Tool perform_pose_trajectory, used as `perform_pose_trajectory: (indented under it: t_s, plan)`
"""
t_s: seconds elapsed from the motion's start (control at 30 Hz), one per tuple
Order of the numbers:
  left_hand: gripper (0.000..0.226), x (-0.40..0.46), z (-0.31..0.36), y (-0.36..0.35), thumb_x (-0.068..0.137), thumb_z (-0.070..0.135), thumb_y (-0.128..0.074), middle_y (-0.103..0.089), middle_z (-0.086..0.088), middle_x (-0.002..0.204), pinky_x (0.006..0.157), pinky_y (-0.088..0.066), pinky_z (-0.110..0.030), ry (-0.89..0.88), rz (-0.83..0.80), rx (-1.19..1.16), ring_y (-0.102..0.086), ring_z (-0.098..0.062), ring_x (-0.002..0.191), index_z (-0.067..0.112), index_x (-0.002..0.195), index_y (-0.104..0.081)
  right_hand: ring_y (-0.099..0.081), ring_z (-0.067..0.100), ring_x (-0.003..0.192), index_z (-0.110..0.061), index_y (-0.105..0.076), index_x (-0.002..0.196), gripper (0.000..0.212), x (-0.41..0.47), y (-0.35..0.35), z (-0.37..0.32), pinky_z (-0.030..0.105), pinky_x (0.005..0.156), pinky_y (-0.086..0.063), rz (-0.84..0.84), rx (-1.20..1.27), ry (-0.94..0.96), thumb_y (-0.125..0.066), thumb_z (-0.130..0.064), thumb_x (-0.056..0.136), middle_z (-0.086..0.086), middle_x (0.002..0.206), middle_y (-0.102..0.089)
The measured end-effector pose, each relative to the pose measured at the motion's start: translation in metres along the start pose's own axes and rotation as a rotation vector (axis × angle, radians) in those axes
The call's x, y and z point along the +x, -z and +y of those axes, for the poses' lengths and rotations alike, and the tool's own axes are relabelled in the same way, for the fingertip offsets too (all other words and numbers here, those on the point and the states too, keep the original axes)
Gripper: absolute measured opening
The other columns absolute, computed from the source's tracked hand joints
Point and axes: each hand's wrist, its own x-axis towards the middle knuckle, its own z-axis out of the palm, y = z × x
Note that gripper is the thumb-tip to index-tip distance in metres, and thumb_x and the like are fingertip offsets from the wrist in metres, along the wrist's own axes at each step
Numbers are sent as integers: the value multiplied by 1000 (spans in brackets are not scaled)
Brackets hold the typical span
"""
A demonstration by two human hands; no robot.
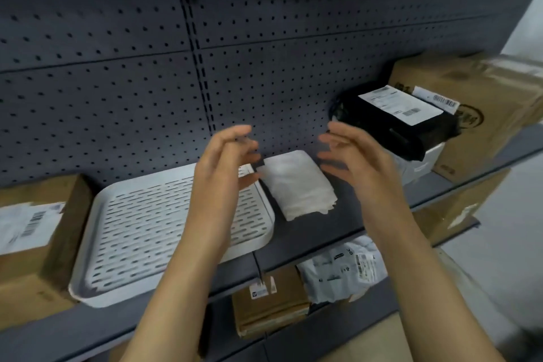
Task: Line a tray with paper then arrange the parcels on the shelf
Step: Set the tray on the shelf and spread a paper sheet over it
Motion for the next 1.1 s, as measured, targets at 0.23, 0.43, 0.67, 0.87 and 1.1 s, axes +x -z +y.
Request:
perform_pose_trajectory:
  t_s: [0.23,0.43,0.67,0.87,1.1]
  plan:
    - [26,52,-41,-56,101,24,-49,-73,3,113,98,-57,-42,120,39,32,-68,-11,110,32,110,-72,-72,20,105,-27,-70,111,25,67,26,32,35,91,-59,-27,-11,-91,-57,-10,99,1,114,-75]
    - [37,82,-66,-96,106,37,-35,-71,-7,116,105,-50,-48,218,141,-23,-65,-20,114,27,108,-71,-72,14,105,-33,-71,105,26,116,47,63,32,88,-59,-111,-30,-160,-59,-12,98,-4,111,-76]
    - [37,100,-103,-113,105,42,-35,-72,2,112,105,-49,-45,308,176,85,-64,-20,115,33,105,-71,-67,6,101,-28,-70,114,25,140,60,117,25,88,-58,-157,-229,-314,-58,-12,98,-11,111,-71]
    - [37,101,-126,-117,104,48,-34,-70,7,119,102,-45,-34,387,93,155,-61,-15,116,37,114,-68,-55,23,125,-16,-64,136,38,140,61,136,22,93,-39,-288,-625,-354,-57,-25,100,8,139,-58]
    - [35,98,-134,-117,104,46,-35,-67,5,121,100,-41,-29,409,57,179,-59,-17,120,35,118,-66,-64,4,100,-24,-75,115,25,138,52,134,10,78,-45,-287,-580,-278,-65,-23,92,-14,106,-68]
